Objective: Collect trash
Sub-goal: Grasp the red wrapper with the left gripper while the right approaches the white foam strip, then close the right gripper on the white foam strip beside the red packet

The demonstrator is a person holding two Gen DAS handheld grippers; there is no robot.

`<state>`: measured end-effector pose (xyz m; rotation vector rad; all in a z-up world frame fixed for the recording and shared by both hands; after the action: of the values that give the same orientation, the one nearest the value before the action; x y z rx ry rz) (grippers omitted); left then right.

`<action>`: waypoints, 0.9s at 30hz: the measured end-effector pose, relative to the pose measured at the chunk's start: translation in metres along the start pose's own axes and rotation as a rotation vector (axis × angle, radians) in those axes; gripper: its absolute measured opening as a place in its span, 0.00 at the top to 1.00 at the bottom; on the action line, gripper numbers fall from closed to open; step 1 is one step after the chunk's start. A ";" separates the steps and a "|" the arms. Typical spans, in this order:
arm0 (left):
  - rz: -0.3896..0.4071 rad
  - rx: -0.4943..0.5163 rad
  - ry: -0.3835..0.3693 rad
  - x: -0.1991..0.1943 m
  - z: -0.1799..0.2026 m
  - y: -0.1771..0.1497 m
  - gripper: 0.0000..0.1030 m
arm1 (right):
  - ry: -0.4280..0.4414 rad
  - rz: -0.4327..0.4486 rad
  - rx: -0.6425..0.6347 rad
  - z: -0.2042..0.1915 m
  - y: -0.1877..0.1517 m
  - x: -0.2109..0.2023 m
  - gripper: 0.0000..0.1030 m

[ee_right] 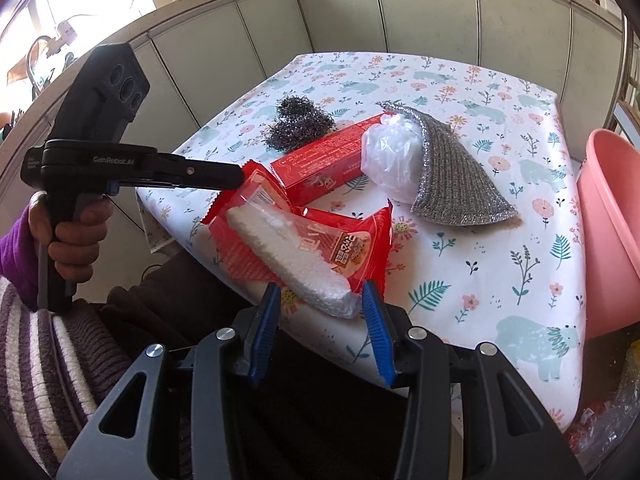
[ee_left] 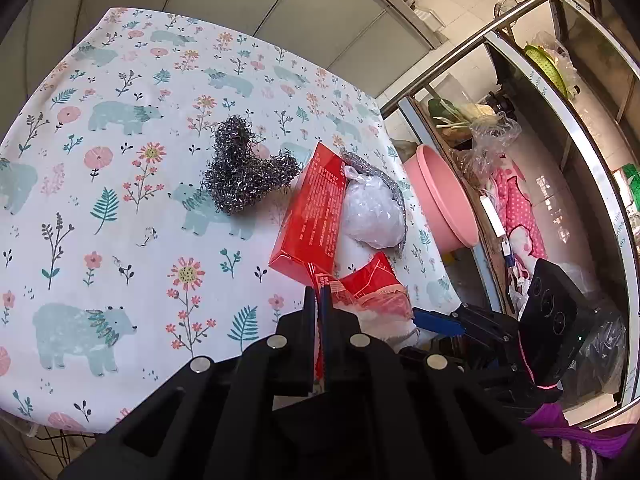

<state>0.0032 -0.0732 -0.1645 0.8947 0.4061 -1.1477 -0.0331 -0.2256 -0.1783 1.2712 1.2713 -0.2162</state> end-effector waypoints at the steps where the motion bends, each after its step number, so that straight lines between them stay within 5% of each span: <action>1: 0.003 0.003 0.001 0.000 0.000 0.000 0.99 | 0.002 0.001 0.000 0.000 0.000 0.000 0.58; 11: 0.009 0.025 0.006 0.000 0.002 -0.001 1.00 | 0.100 -0.002 -0.030 -0.024 -0.004 -0.016 0.58; 27: -0.061 -0.049 0.044 0.010 -0.011 -0.004 0.91 | 0.060 -0.028 -0.036 -0.014 0.001 -0.003 0.58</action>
<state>0.0049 -0.0711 -0.1795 0.8706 0.4986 -1.1702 -0.0416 -0.2151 -0.1724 1.2378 1.3390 -0.1758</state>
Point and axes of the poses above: each gripper's, at about its wrist camera, not at the fingertips, and x roughly the way its jaws point, z to its right, y to its top, the point moved 8 cm from there along x, roughly the way its jaws point, and after that the axes turned 2 degrees about -x, right-handed, at the moved point
